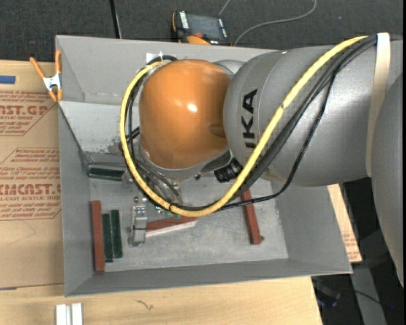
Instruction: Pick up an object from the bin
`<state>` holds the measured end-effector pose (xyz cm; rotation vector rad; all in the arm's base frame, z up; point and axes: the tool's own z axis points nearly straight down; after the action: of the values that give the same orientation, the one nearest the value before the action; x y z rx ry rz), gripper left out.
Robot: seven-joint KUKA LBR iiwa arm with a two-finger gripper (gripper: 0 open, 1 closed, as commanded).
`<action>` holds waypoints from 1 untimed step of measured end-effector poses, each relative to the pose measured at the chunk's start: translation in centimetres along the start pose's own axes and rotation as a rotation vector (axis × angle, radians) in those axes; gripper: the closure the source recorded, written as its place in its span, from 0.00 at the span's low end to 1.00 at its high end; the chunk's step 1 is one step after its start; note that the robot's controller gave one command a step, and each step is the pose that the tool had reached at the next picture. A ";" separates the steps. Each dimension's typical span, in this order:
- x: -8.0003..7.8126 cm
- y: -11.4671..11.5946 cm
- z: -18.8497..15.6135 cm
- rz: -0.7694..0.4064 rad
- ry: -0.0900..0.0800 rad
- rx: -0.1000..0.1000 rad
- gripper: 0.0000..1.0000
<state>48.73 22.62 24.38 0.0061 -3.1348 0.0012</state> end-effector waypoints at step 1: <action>-0.4 -4.8 12.4 -0.371 -0.002 0.001 0.00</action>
Offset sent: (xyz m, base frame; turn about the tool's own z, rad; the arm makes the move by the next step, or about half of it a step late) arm 0.0051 -0.0476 -0.1207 -0.3717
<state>49.11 17.80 12.02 0.5850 -3.0814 0.0008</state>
